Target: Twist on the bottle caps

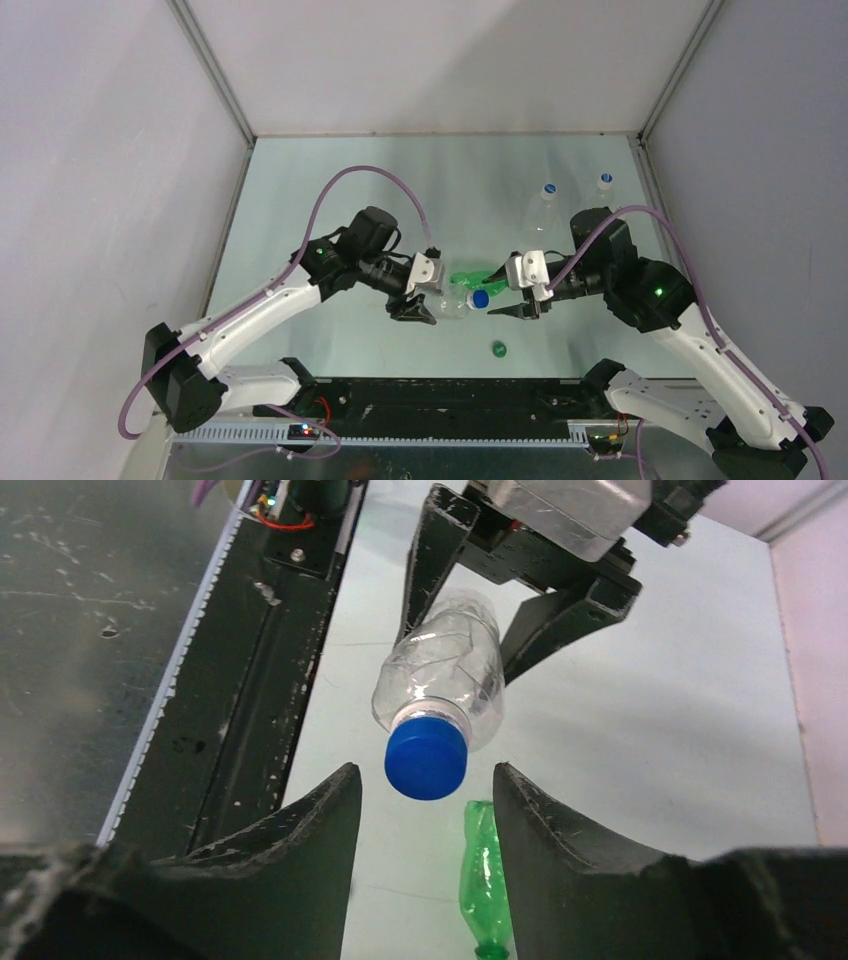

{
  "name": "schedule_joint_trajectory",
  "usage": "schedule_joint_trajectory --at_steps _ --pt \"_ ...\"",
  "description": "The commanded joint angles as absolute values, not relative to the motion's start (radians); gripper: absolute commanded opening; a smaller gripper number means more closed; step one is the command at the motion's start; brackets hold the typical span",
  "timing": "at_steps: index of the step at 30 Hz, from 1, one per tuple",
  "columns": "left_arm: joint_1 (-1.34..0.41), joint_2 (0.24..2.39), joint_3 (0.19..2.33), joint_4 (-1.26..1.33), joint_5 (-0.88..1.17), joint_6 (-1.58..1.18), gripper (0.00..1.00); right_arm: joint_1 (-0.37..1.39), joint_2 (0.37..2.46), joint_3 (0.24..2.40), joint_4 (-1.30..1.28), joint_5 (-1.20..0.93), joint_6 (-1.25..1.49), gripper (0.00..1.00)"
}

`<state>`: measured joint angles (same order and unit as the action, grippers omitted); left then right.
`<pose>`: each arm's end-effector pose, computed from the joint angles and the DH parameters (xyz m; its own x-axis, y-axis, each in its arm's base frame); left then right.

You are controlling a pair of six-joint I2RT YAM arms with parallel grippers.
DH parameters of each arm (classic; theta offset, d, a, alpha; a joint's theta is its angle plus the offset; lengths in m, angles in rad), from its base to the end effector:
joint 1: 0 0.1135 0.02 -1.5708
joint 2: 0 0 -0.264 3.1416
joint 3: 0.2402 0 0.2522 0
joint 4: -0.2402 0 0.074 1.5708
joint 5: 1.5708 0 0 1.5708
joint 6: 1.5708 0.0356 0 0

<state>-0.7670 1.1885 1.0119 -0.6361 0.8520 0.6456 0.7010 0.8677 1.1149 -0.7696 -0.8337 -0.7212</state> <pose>0.1543 -0.1860 0.3037 0.0815 0.4717 -0.8780 0.9771 -0.2114 -0.0228 0.1030 0.1214 0.3841 0.3237 -0.3076 -0.8948 -0.9456 -0.1375 -0.2948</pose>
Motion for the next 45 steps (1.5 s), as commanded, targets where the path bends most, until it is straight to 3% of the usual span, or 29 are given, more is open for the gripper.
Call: schedule_joint_trajectory --at_steps 1,9,13,18,27,36,39,44,45 --pt "-0.763 1.183 1.048 -0.624 0.92 0.642 0.0 0.725 0.884 1.117 -0.754 -0.888 -0.739 0.52" --pt "-0.762 1.181 1.045 -0.596 0.931 0.62 0.0 0.748 0.907 1.117 -0.739 -0.887 -0.731 0.42" --pt "-0.763 1.174 1.041 -0.569 0.926 0.595 0.0 0.75 0.921 1.118 -0.734 -0.876 -0.705 0.18" --pt "-0.765 1.132 1.0 -0.421 0.88 0.497 0.0 0.751 0.943 1.118 -0.734 -0.837 -0.649 0.01" --pt "-0.866 0.962 0.819 -0.039 0.46 0.424 0.0 0.752 1.011 1.118 -0.629 -0.621 -0.149 0.0" --pt "-1.083 0.905 0.666 0.239 -0.147 0.652 0.0 0.707 1.068 1.118 -0.605 -0.365 0.463 0.0" --pt "-1.147 0.935 0.636 0.325 -0.306 0.707 0.01 0.697 1.066 1.118 -0.61 -0.28 0.574 0.0" --pt "-1.142 0.974 0.631 0.297 -0.348 0.654 0.0 0.657 1.002 1.118 -0.559 -0.248 0.557 0.0" --pt "-1.132 0.975 0.635 0.277 -0.317 0.636 0.0 0.654 0.991 1.11 -0.54 -0.275 0.485 0.06"
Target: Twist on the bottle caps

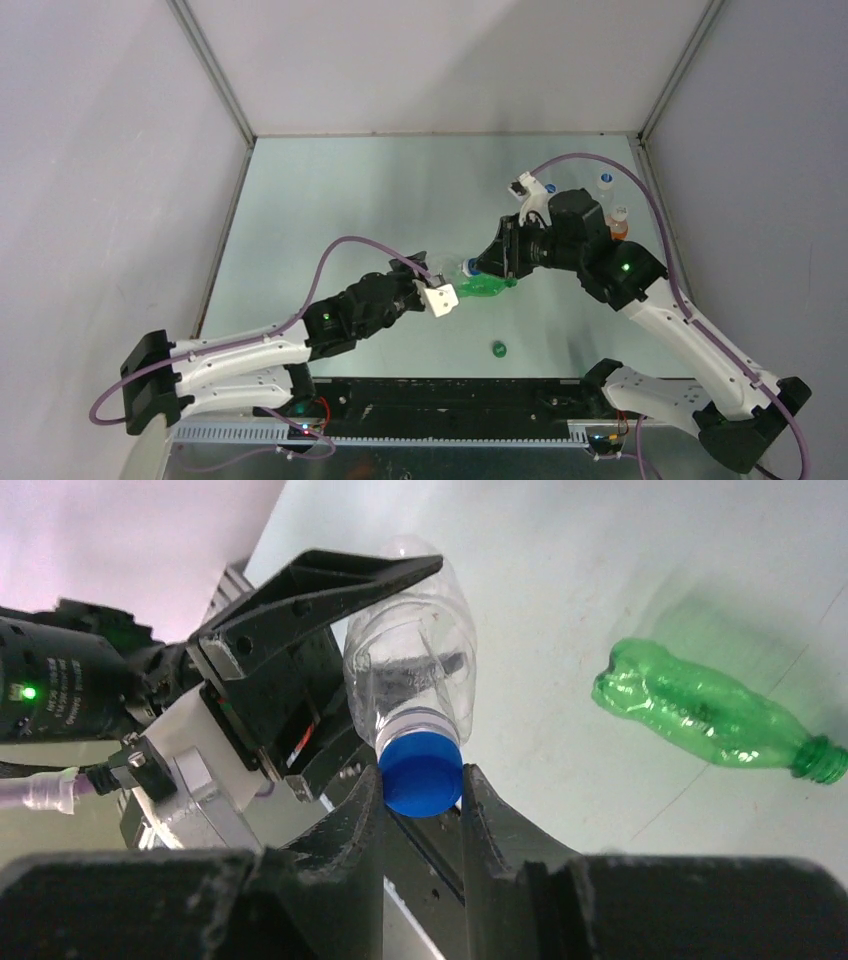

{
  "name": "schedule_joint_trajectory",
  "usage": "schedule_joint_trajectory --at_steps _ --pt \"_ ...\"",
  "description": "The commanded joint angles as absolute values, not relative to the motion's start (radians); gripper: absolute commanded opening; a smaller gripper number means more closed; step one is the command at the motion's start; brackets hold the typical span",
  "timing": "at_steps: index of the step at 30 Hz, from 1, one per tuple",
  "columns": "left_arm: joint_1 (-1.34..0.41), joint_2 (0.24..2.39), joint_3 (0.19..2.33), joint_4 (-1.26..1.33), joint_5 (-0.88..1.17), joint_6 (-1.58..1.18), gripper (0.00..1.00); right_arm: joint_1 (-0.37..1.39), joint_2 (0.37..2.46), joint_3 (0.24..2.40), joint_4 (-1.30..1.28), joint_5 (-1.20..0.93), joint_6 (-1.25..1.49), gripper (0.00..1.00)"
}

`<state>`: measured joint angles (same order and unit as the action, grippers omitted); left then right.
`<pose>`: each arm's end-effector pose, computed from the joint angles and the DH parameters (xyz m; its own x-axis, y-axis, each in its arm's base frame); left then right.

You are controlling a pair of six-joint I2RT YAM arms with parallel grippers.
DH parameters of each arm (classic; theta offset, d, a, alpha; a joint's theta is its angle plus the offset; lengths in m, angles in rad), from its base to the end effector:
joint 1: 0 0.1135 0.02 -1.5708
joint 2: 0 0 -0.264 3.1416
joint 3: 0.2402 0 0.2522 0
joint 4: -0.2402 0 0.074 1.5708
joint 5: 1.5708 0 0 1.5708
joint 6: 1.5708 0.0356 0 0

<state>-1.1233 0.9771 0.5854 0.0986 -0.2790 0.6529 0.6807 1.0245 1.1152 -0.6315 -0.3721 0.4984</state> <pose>0.1063 -0.1988 0.2630 0.3579 0.6040 -0.7121 0.6737 0.3610 0.6448 0.1576 0.1443 0.3658 -0.7475 -0.0323 -0.6635 -0.5364 0.6185 0.5742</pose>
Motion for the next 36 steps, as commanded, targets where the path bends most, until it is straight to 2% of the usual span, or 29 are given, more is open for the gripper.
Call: schedule_joint_trajectory --at_steps 1,2,3,6,8,10,13,19,36 --pt "-1.107 0.976 0.644 0.224 -0.29 0.592 0.0 0.651 0.961 1.102 -0.489 -0.295 0.437 0.13" --pt "-1.094 0.974 0.648 0.198 -0.229 0.569 0.0 0.65 0.946 1.077 -0.464 -0.349 0.316 0.27" --pt "-1.061 0.973 0.659 0.147 -0.192 0.533 0.0 0.647 0.917 1.067 -0.431 -0.376 0.256 0.33" --pt "-0.997 0.972 0.705 -0.019 0.033 0.487 0.0 0.641 0.865 1.047 -0.447 -0.488 -0.066 0.59" --pt "-0.941 0.984 0.748 -0.119 0.203 0.462 0.0 0.635 0.841 1.046 -0.491 -0.566 -0.239 0.65" --pt "-0.897 1.001 0.786 -0.198 0.357 0.453 0.01 0.629 0.823 1.046 -0.543 -0.655 -0.395 0.67" --pt "-0.867 1.021 0.832 -0.285 0.519 0.485 0.02 0.624 0.806 1.046 -0.601 -0.779 -0.569 0.67" --pt "-0.861 1.093 0.929 -0.44 0.687 0.555 0.03 0.622 0.82 1.079 -0.664 -0.906 -0.67 0.6" --pt "-0.861 1.132 0.972 -0.426 0.734 0.53 0.03 0.637 0.866 1.1 -0.711 -0.979 -0.648 0.4"
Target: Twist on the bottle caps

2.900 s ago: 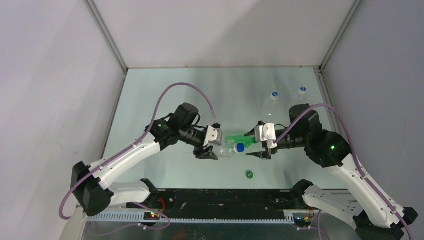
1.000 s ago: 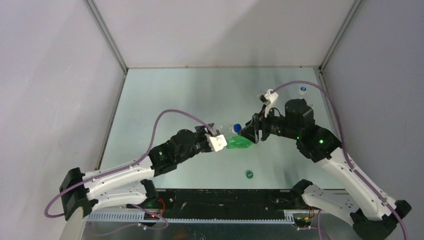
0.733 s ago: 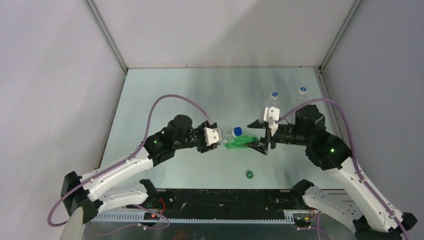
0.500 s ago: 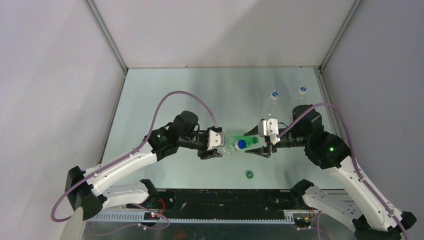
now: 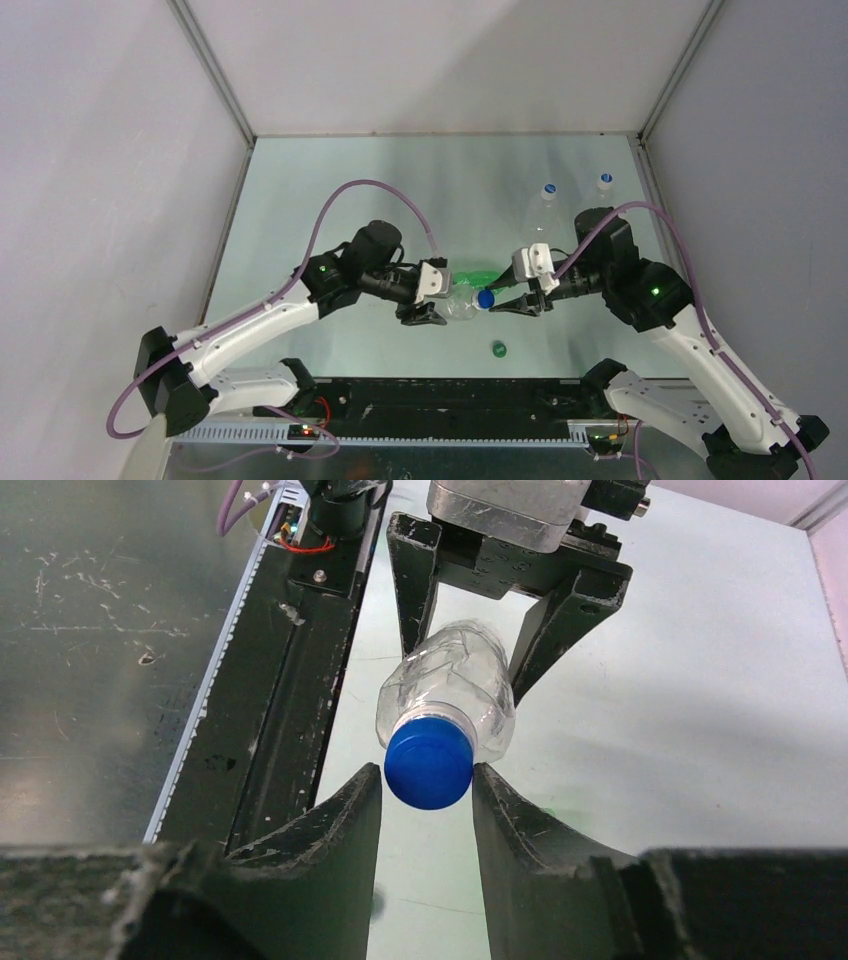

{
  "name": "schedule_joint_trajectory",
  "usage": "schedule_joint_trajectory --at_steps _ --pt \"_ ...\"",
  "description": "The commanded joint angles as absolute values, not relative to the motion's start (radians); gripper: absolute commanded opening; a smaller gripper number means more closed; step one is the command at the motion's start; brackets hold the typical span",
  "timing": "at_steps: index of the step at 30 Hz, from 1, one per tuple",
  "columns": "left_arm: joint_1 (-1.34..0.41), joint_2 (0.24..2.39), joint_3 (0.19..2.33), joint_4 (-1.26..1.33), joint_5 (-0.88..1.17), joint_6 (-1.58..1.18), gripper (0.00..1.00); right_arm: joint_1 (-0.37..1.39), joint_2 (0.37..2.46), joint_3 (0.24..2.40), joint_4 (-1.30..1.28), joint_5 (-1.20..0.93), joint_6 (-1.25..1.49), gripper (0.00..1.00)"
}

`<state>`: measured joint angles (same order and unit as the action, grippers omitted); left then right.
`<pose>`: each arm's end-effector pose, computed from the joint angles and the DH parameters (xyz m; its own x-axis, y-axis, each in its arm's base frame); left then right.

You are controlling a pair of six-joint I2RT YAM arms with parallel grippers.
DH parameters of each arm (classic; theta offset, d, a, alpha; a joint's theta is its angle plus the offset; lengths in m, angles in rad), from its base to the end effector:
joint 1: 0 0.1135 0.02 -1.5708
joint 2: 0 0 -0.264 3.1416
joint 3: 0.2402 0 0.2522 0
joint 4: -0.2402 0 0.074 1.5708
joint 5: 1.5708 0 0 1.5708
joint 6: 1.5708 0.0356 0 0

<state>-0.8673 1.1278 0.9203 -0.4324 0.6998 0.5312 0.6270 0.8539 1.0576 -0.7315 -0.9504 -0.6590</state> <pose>0.1378 -0.1979 0.2998 0.1318 0.4437 -0.8864 0.9868 -0.1437 0.0748 0.1094 0.1150 0.3731 0.2350 -0.2694 -0.9339 -0.9694 -0.1348 -0.2050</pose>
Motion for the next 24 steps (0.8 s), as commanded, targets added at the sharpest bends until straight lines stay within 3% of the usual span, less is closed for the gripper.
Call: schedule_joint_trajectory --at_steps 1,7,9,11,12,15,18,21,24 --pt "-0.861 1.133 0.972 -0.426 0.73 0.53 0.03 0.639 0.867 1.1 -0.706 -0.975 -0.641 0.4" --pt "-0.861 1.132 0.978 -0.406 0.685 0.498 0.02 0.664 0.889 1.099 -0.675 -0.933 -0.591 0.34" --pt "-0.862 1.123 0.971 -0.371 0.64 0.473 0.01 0.673 0.908 1.099 -0.659 -0.904 -0.537 0.24" --pt "-0.866 1.1 0.948 -0.311 0.559 0.44 0.01 0.673 0.926 1.099 -0.631 -0.855 -0.446 0.02" --pt "-0.874 1.089 0.924 -0.289 0.489 0.429 0.01 0.674 0.933 1.098 -0.622 -0.804 -0.406 0.0" --pt "-0.921 1.031 0.86 -0.19 0.269 0.443 0.01 0.678 0.965 1.098 -0.571 -0.694 -0.164 0.0" --pt "-1.028 0.981 0.788 -0.069 -0.079 0.499 0.01 0.678 0.982 1.099 -0.525 -0.48 0.181 0.0" --pt "-1.125 0.982 0.68 0.182 -0.394 0.611 0.03 0.679 1.003 1.099 -0.519 -0.33 0.41 0.0" --pt "-1.2 1.047 0.637 0.369 -0.527 0.705 0.05 0.683 1.021 1.09 -0.523 -0.228 0.623 0.0"
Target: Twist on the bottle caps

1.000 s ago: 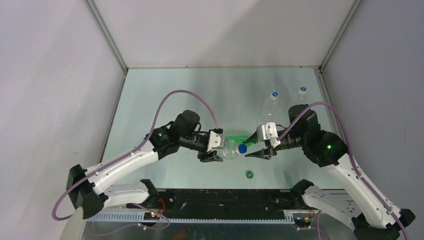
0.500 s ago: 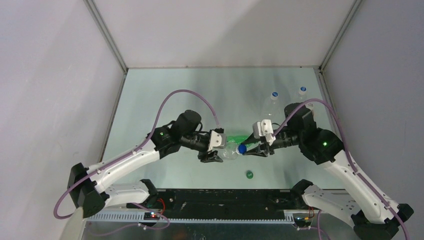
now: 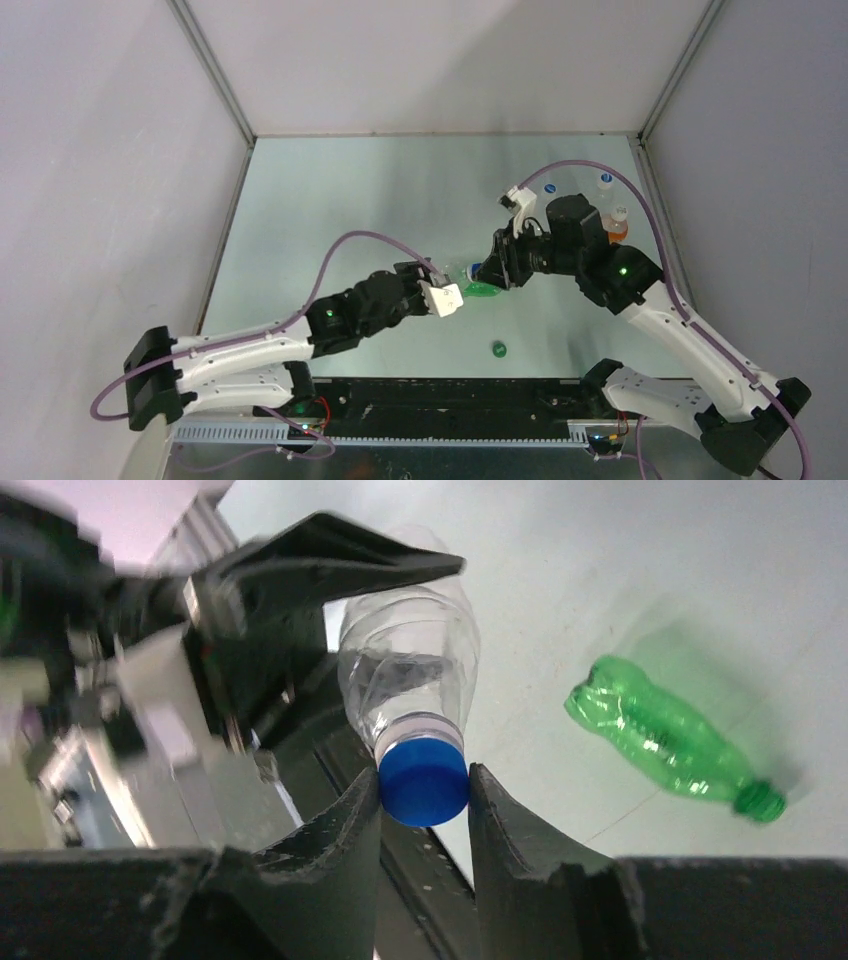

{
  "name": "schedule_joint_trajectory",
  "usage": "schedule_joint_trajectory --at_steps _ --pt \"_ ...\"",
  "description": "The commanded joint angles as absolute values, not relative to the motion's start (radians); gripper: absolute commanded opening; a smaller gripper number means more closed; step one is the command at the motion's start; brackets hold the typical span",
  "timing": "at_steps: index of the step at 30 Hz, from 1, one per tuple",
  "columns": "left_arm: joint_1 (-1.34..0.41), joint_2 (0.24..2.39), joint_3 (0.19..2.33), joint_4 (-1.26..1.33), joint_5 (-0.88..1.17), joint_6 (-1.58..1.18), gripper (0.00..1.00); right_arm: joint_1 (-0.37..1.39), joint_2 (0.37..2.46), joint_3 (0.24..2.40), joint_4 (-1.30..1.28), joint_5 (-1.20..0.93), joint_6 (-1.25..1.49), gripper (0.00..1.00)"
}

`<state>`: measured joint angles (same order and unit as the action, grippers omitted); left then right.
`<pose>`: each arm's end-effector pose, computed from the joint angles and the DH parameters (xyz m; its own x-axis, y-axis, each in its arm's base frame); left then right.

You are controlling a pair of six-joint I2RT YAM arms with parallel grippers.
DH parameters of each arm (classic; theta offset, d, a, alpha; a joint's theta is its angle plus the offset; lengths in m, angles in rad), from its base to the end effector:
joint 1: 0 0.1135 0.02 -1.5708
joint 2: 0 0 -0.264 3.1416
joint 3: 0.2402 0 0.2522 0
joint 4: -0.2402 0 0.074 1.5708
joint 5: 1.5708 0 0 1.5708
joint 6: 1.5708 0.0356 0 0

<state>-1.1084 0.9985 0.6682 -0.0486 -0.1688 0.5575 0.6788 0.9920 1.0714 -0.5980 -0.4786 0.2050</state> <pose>0.1078 -0.2028 0.2724 0.2899 0.5875 -0.7555 0.7769 0.3165 0.5443 0.1506 0.1426 0.3614 -0.5545 -0.2152 -0.8039 -0.7719 0.4939 0.4003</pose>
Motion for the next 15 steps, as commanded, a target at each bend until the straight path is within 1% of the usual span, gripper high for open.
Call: schedule_joint_trajectory --at_steps 1,2,4,6,7,8,9,10,11,12,14,15 --pt "-1.209 1.061 0.618 0.402 -0.56 0.745 0.06 0.684 1.02 1.081 -0.506 -0.218 0.655 0.0" --pt "-1.221 1.088 0.611 0.451 -0.569 0.758 0.06 0.684 1.016 1.06 -0.481 -0.208 0.702 0.0" --pt "-1.226 1.117 0.606 0.468 -0.578 0.757 0.06 0.683 1.008 1.04 -0.447 -0.203 0.724 0.0" --pt "-1.224 1.133 0.606 0.465 -0.574 0.735 0.06 0.683 0.99 1.026 -0.403 -0.216 0.69 0.0" --pt "-1.218 1.135 0.608 0.457 -0.56 0.701 0.05 0.684 0.98 1.008 -0.383 -0.218 0.652 0.02" --pt "-1.214 1.137 0.61 0.43 -0.547 0.68 0.05 0.686 0.954 0.996 -0.332 -0.216 0.634 0.12" --pt "-1.202 1.135 0.615 0.415 -0.514 0.627 0.05 0.688 0.935 0.961 -0.302 -0.216 0.59 0.19" --pt "-1.194 1.132 0.618 0.386 -0.496 0.598 0.05 0.693 0.9 0.941 -0.238 -0.215 0.567 0.34" --pt "-1.178 1.128 0.621 0.373 -0.452 0.539 0.05 0.695 0.87 0.904 -0.206 -0.205 0.528 0.41" --pt "-1.171 1.125 0.621 0.358 -0.429 0.489 0.05 0.702 0.858 0.889 -0.159 -0.198 0.512 0.52" --pt "-1.157 1.118 0.617 0.35 -0.354 0.432 0.05 0.715 0.83 0.857 -0.118 -0.175 0.464 0.59" --pt "-1.149 1.116 0.616 0.348 -0.337 0.416 0.05 0.719 0.817 0.838 -0.104 -0.163 0.434 0.6"
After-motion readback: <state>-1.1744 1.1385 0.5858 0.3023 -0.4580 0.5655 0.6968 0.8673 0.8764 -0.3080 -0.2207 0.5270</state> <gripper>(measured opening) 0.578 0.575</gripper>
